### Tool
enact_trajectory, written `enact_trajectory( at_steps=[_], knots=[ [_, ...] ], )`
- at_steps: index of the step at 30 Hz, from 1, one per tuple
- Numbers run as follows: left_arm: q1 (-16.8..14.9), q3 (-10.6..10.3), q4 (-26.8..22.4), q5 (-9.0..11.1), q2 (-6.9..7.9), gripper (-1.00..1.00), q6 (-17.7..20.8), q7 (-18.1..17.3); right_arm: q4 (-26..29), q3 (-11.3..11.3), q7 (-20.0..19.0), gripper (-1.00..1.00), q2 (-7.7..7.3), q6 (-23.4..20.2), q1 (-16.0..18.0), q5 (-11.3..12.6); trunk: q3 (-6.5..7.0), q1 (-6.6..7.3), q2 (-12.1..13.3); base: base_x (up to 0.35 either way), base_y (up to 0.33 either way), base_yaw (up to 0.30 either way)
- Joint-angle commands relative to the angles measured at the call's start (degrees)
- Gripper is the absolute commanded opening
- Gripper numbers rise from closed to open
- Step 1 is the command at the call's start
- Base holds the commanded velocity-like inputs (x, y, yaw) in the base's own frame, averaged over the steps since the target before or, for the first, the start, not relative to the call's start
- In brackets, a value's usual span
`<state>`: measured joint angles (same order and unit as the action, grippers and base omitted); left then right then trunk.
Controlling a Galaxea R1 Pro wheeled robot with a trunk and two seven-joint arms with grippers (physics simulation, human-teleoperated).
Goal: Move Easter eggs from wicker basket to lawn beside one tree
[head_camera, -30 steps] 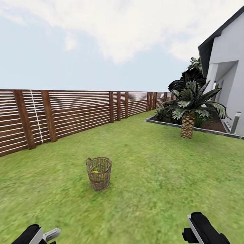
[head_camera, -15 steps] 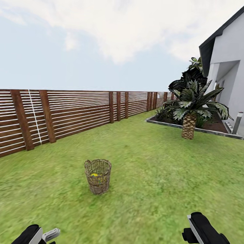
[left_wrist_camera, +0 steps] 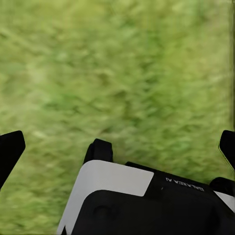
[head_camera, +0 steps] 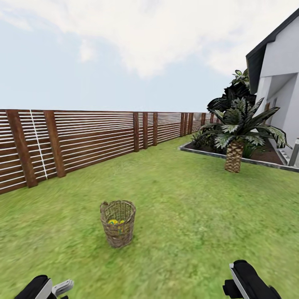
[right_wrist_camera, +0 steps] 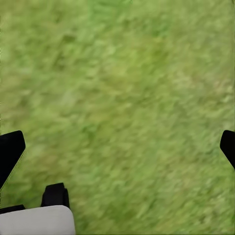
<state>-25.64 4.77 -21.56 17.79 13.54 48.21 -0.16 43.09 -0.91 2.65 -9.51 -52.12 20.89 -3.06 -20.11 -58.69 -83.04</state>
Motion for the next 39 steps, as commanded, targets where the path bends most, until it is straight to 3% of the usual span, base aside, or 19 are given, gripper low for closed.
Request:
enact_trajectory(
  at_steps=[1,11,25,39],
  knots=[
    [0.0,0.3,-0.1,0.0,-0.05,1.00,0.3,0.0,0.1,-0.1,-0.1,1.00,0.02,-0.3,0.0,-0.3,-0.07,-0.04,0.0,0.338,0.000,0.000],
    [0.0,0.5,-0.1,0.0,0.01,1.00,0.3,0.0,0.2,0.0,-0.1,1.00,0.01,-0.1,0.0,-0.3,-0.07,-0.04,0.0,0.339,0.000,-0.012],
    [0.0,0.6,-0.1,0.0,0.13,1.00,0.3,0.0,0.1,0.0,-0.1,1.00,0.13,-0.1,0.0,-0.3,-0.07,-0.04,0.0,0.339,0.000,-0.255],
    [0.0,0.8,-0.7,0.0,0.18,1.00,0.3,0.0,-0.1,-0.1,-0.1,1.00,0.21,-0.2,0.0,-0.3,-0.07,-0.04,0.0,0.339,0.000,-0.017]
  ],
)
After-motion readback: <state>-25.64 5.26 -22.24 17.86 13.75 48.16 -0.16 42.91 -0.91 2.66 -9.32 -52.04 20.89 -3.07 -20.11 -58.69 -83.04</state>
